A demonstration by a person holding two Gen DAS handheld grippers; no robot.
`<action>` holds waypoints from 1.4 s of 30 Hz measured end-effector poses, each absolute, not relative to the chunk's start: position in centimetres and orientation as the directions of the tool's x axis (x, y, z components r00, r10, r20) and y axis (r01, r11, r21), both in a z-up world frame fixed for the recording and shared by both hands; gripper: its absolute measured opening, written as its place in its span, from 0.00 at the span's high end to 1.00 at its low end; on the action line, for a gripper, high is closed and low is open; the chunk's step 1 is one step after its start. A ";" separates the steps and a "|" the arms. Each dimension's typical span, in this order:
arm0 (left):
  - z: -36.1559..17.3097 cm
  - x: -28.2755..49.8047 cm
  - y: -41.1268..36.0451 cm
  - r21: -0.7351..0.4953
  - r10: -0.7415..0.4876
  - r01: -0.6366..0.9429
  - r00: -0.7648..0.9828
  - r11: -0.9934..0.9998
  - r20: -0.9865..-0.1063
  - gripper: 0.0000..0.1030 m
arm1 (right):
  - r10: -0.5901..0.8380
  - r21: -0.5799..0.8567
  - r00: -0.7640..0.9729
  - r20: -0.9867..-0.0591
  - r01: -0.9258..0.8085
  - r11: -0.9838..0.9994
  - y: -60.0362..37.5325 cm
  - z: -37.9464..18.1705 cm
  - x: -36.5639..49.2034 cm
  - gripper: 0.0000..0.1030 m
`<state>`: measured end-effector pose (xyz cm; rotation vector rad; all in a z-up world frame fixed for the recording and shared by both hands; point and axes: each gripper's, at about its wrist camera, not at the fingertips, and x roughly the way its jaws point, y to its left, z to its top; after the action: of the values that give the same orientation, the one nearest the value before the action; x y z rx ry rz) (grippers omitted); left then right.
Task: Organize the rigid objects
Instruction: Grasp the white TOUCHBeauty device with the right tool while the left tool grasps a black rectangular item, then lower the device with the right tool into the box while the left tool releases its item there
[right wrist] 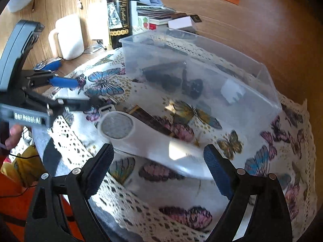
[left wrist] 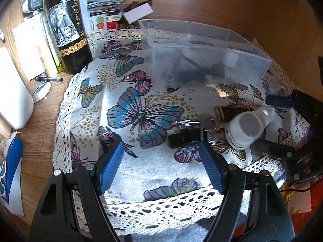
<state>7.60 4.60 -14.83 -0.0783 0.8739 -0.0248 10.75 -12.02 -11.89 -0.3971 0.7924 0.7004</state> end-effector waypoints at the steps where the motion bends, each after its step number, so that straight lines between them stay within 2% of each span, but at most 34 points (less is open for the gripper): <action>1: -14.8 7.6 4.5 -0.077 -0.053 -0.009 0.643 0.997 -0.764 0.26 | 0.419 -0.080 0.496 -0.760 -0.712 0.697 -11.5 -11.9 10.9 0.13; 5: -14.8 7.4 4.6 -0.065 -0.042 -0.012 0.645 0.998 -0.763 0.26 | 0.408 -0.134 0.489 -0.771 -0.751 0.647 -9.4 -12.2 11.1 0.18; 7: -14.9 7.4 4.5 -0.053 -0.035 -0.009 0.643 0.999 -0.765 0.30 | 0.411 -0.108 0.457 -0.789 -0.761 0.639 -8.9 -12.6 11.6 0.31; 9: -15.0 7.4 4.4 -0.053 -0.044 0.006 0.638 0.999 -0.769 0.38 | 0.418 -0.088 0.453 -0.787 -0.754 0.651 -8.9 -12.7 11.8 0.38; 15: -15.5 7.8 2.4 -0.011 -0.070 0.097 0.633 0.995 -0.771 0.48 | 0.420 -0.033 0.467 -0.778 -0.699 0.715 -10.7 -12.3 11.7 0.63; 17: -15.5 8.4 1.9 -0.011 -0.078 0.108 0.637 0.994 -0.767 0.53 | 0.419 -0.005 0.466 -0.779 -0.673 0.739 -11.5 -12.2 11.9 0.67; 23: -15.6 9.5 1.6 -0.030 -0.060 0.057 0.652 0.998 -0.756 0.59 | 0.426 0.057 0.455 -0.782 -0.628 0.776 -13.5 -12.0 12.0 0.67; 29: -15.8 8.5 1.6 -0.021 -0.041 0.038 0.672 0.999 -0.740 0.59 | 0.421 0.067 0.434 -0.796 -0.629 0.774 -13.9 -13.0 11.5 0.67; 32: -15.5 8.0 2.3 -0.025 -0.021 0.005 0.678 1.000 -0.735 0.59 | 0.438 0.084 0.449 -0.779 -0.618 0.782 -14.1 -12.9 11.4 0.71; 42: -11.3 6.8 3.8 -0.029 0.014 -0.043 0.763 0.999 -0.646 0.59 | 0.483 0.138 0.515 -0.708 -0.570 0.810 -15.1 -10.5 11.9 0.71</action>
<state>6.77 3.83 -11.30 -0.0430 0.7020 0.0314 11.95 -15.12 -10.45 -0.1168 0.8120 0.6345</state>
